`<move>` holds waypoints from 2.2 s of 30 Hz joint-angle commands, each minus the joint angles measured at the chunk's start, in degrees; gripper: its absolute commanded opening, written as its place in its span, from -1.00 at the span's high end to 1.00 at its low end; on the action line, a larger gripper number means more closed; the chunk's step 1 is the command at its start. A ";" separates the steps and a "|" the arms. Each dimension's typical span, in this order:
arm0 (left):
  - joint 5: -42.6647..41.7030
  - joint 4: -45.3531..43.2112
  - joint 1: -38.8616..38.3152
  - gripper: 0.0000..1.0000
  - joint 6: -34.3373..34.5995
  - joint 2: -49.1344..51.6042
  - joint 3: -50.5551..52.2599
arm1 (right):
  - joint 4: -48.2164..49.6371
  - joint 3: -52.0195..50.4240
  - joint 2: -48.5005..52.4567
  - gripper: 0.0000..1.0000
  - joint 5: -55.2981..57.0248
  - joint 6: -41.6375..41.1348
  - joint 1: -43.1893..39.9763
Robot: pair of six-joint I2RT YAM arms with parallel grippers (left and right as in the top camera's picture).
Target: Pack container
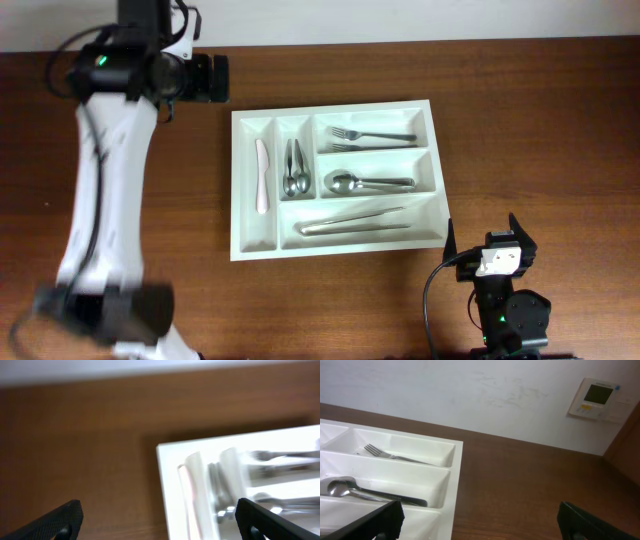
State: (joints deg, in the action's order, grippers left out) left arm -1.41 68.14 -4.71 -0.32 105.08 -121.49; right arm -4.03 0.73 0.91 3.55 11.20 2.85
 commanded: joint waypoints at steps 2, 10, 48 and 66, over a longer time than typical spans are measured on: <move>0.17 0.07 -4.42 -0.99 0.57 -18.23 -0.96 | -0.28 -0.42 -0.55 -0.97 -0.31 0.37 0.42; 0.59 0.07 -7.76 -0.99 0.42 -39.63 -0.79 | -0.28 -0.42 -0.55 -0.97 -0.31 0.37 0.42; -2.27 -46.38 3.39 -0.98 -2.49 -96.78 95.67 | -0.28 -0.42 -0.55 -0.97 -0.31 0.37 0.42; -1.81 -64.72 3.39 -0.99 -2.54 -100.76 114.84 | -0.28 -0.42 -0.55 -0.97 -0.31 0.37 0.42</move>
State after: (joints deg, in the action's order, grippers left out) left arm -2.83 3.97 -1.69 -2.13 6.92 -8.71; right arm -4.05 0.73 0.91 3.38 11.18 2.85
